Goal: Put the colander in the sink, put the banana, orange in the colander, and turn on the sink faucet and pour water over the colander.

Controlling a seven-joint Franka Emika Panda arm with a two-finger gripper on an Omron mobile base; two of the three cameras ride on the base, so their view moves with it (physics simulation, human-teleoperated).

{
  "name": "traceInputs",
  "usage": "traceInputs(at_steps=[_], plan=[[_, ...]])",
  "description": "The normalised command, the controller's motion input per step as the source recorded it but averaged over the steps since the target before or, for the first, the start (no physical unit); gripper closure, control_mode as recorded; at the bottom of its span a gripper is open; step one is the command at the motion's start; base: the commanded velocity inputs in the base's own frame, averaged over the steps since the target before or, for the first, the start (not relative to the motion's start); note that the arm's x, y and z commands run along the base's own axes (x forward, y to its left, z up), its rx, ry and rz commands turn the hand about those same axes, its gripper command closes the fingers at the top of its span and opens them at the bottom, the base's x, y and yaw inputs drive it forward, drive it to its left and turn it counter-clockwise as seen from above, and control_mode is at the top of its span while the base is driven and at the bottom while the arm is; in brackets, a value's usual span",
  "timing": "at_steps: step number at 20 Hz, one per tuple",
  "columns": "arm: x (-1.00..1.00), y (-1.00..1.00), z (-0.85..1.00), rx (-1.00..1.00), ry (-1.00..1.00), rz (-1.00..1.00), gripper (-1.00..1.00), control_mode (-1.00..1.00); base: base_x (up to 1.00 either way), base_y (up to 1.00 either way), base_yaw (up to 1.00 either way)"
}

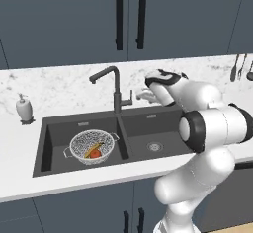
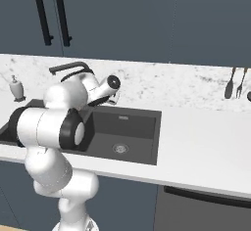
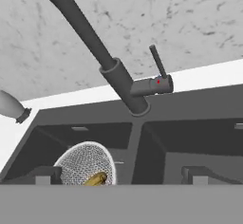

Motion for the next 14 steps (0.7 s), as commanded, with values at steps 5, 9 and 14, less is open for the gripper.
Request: traceInputs(at_steps=[5,9,14], plan=[[0.56,0.00,-0.03,0.14,0.00,-0.13,-1.00,-1.00,0.00,0.00,0.00],[0.41,0.06,-0.21,0.07,0.00,-0.13,-1.00,-1.00,0.00,0.00,0.00],[0.33,0.12,-0.26,0.01,0.00,-0.12,-1.00,-1.00,0.00,0.00,0.00]])
